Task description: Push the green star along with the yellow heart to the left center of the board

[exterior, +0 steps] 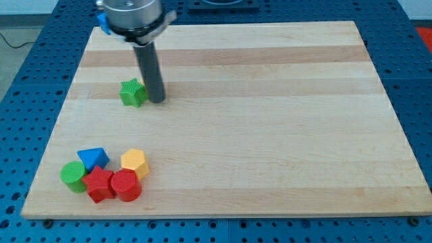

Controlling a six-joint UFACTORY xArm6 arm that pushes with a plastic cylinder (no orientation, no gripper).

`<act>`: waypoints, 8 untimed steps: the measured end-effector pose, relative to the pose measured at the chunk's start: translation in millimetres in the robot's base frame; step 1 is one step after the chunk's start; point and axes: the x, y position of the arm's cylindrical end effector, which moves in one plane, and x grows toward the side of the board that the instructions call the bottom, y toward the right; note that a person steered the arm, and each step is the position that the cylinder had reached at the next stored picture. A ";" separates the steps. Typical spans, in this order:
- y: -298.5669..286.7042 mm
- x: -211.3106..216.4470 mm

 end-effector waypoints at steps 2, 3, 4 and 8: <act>-39.6 36.3; 29.8 48.9; 96.9 29.0; -19.3 -42.7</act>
